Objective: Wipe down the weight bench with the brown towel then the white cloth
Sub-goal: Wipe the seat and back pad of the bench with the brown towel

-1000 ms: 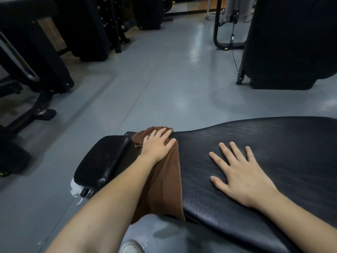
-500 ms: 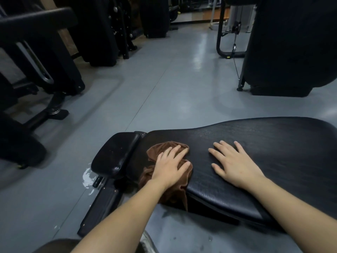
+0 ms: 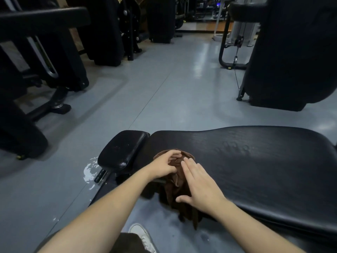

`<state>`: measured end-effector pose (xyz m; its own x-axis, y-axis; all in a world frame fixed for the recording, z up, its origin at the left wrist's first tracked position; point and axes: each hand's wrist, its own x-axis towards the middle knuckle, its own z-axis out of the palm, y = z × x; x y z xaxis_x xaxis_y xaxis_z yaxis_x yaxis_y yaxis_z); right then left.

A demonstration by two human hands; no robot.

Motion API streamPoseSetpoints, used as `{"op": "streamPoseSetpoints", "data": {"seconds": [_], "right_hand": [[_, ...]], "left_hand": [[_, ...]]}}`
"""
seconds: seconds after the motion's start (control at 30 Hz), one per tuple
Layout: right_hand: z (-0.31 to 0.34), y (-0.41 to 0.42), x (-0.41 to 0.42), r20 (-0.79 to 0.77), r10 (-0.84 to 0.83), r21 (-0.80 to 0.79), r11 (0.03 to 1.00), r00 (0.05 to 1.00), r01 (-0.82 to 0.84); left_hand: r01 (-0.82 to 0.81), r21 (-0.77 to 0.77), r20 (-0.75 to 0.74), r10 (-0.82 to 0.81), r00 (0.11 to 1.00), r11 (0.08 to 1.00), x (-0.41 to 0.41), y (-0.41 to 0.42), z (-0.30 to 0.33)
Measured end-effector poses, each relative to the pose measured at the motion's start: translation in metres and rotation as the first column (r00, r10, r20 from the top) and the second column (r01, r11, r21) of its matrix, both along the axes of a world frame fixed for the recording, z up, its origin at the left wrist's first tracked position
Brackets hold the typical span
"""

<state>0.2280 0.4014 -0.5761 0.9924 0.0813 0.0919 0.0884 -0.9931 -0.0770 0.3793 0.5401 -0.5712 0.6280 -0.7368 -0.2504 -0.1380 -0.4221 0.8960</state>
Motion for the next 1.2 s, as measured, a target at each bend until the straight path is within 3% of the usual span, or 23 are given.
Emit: {"op": "streamPoseSetpoints", "data": {"seconds": [0.07,0.17,0.3,0.4,0.5,0.57,0.63,0.77,0.93,1.2], "right_hand": [[-0.004,0.003,0.012,-0.035,0.018,-0.063,0.998,0.999,-0.02],[-0.008,0.012,0.027,-0.073,0.061,-0.196,0.978,0.995,-0.074],[-0.01,0.025,0.042,-0.184,0.022,-0.292,0.953,0.983,-0.076],[-0.015,0.028,0.048,-0.18,-0.01,-0.37,0.927,0.984,-0.058],[-0.015,0.033,0.056,-0.185,-0.051,-0.363,0.932,0.981,-0.02],[-0.016,0.04,0.064,-0.193,-0.088,-0.375,0.927,0.977,0.009],[-0.019,0.047,0.073,-0.2,-0.117,-0.384,0.923,0.973,0.032],[-0.028,0.056,0.086,-0.209,-0.151,-0.357,0.931,0.966,0.069],[-0.039,0.069,0.107,-0.167,-0.145,-0.338,0.938,0.975,0.081],[-0.056,0.102,0.15,-0.178,-0.09,-0.339,0.94,0.98,0.024]], "left_hand": [[-0.124,-0.117,-0.137,0.108,0.985,0.985,-0.001,0.001,0.001],[-0.377,-0.25,-0.391,0.263,0.882,0.892,-0.004,0.0,0.004],[-0.452,-0.309,-0.489,0.268,0.83,0.837,-0.003,0.007,0.009],[-0.398,-0.254,-0.332,0.307,0.892,0.882,0.004,0.015,0.012],[-0.285,-0.101,0.098,0.294,0.951,0.953,0.018,0.032,0.013],[-0.227,0.045,0.345,0.198,0.918,0.973,0.026,0.053,0.011],[-0.233,0.15,0.465,0.139,0.874,0.961,0.032,0.076,0.002],[-0.244,0.314,0.524,0.047,0.851,0.918,0.029,0.105,-0.02],[-0.319,0.32,0.571,0.087,0.816,0.892,0.035,0.121,-0.031],[-0.364,0.296,0.469,0.197,0.861,0.883,0.043,0.127,-0.051]]}}
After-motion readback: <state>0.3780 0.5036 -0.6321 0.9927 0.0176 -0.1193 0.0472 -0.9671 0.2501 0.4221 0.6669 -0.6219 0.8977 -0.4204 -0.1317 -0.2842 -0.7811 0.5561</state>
